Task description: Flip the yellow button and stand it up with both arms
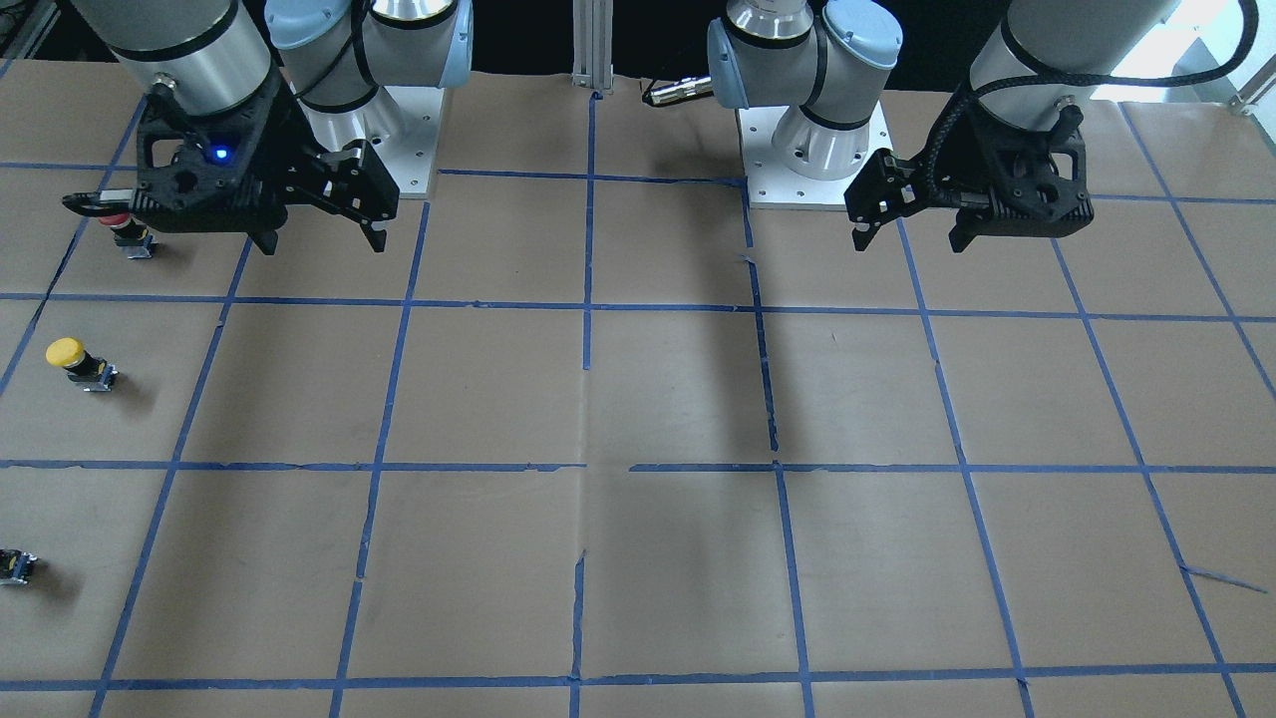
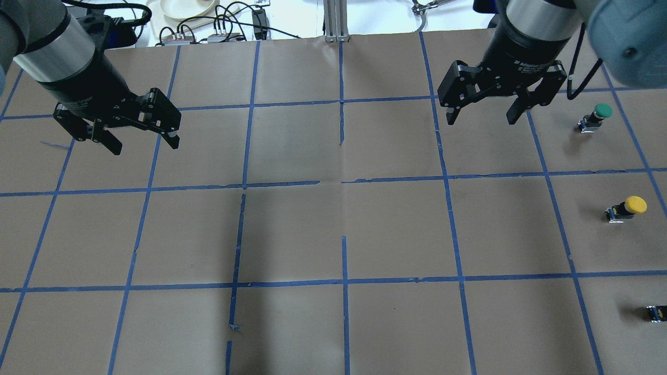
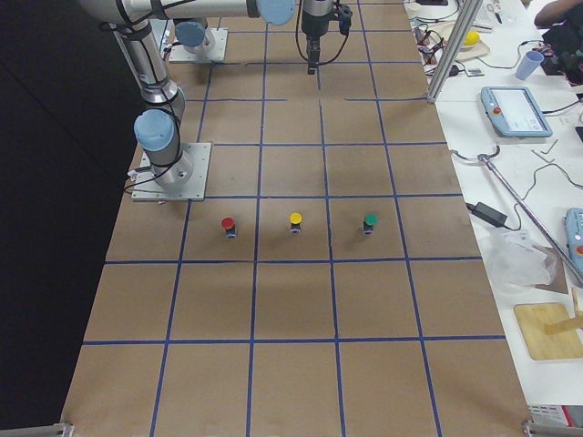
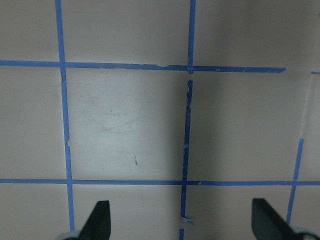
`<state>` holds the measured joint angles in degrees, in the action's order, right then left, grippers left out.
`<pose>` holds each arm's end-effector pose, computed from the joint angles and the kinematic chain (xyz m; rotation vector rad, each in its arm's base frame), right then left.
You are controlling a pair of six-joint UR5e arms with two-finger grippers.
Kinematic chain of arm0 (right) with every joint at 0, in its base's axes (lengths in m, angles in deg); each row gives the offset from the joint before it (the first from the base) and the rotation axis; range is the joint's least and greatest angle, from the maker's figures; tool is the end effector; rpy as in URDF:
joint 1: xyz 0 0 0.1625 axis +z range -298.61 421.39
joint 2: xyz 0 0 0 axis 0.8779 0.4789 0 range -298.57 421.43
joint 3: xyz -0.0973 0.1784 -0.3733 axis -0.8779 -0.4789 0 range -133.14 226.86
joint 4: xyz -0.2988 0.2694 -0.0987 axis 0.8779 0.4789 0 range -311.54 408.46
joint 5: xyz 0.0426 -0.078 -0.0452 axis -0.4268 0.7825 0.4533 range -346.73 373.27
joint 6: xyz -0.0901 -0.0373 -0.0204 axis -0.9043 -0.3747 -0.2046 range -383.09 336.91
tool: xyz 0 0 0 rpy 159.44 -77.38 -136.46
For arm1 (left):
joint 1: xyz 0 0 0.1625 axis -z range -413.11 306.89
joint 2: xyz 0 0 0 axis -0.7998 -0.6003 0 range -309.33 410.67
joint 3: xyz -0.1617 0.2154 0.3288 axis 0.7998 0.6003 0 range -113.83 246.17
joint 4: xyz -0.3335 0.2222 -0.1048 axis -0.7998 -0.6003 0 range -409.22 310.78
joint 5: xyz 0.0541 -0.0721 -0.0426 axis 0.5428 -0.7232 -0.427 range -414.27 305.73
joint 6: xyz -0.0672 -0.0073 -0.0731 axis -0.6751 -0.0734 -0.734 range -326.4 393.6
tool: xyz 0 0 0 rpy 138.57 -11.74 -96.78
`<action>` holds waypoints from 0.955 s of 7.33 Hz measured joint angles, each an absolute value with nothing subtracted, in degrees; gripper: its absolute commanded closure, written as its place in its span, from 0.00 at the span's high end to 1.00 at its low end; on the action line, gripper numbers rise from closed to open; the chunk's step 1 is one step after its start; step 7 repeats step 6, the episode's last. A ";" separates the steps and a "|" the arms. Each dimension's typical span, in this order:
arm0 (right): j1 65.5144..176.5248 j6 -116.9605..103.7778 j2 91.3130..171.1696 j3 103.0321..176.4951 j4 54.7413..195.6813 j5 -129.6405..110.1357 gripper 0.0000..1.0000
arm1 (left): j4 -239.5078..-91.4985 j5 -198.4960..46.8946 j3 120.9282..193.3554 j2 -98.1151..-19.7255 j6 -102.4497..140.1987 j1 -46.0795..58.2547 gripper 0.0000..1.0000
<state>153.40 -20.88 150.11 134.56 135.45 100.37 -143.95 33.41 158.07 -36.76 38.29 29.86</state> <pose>0.1557 -0.4929 0.4911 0.0067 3.0918 0.0578 -0.0794 -0.4789 0.4854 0.0656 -3.0917 -0.1024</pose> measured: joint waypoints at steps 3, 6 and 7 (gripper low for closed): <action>155.80 -19.51 147.95 132.17 136.69 104.43 1.00 | -143.83 33.05 158.05 -36.78 38.27 29.86 1.00; 155.44 -21.42 145.71 128.73 136.30 104.44 1.00 | -143.63 32.91 157.91 -37.11 38.24 29.92 1.00; 155.44 -21.42 145.71 128.73 136.30 104.44 1.00 | -143.63 32.91 157.91 -37.11 38.24 29.92 1.00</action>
